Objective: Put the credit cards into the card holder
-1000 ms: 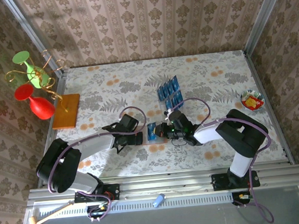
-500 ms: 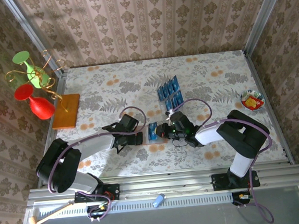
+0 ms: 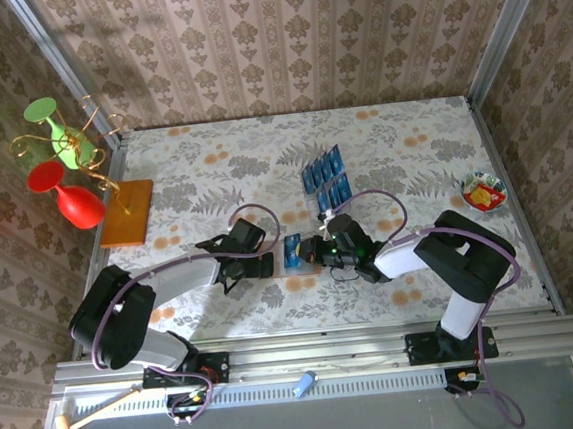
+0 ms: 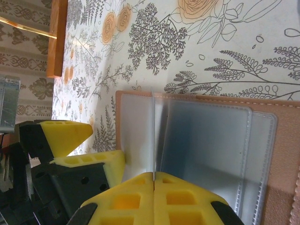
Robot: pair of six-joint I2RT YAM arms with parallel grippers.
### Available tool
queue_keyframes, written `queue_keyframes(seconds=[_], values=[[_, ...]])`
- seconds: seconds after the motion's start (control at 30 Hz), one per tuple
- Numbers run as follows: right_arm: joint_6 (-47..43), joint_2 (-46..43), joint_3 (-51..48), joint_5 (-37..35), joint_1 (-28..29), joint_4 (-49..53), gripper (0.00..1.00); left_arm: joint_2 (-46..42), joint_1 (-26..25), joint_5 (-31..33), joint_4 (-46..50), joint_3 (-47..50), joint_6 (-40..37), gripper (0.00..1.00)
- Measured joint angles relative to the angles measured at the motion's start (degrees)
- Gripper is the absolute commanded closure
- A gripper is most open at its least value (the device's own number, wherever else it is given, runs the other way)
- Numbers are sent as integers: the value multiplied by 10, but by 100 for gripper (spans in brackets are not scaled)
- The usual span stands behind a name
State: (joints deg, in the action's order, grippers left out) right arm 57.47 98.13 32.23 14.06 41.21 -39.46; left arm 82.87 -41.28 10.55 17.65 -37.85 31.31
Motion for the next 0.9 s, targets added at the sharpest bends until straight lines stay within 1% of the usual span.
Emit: queue_keyframes(seconds=[0.9], values=[[28, 28, -17, 10, 11, -46, 100, 0, 0, 0, -2, 1, 0, 0]])
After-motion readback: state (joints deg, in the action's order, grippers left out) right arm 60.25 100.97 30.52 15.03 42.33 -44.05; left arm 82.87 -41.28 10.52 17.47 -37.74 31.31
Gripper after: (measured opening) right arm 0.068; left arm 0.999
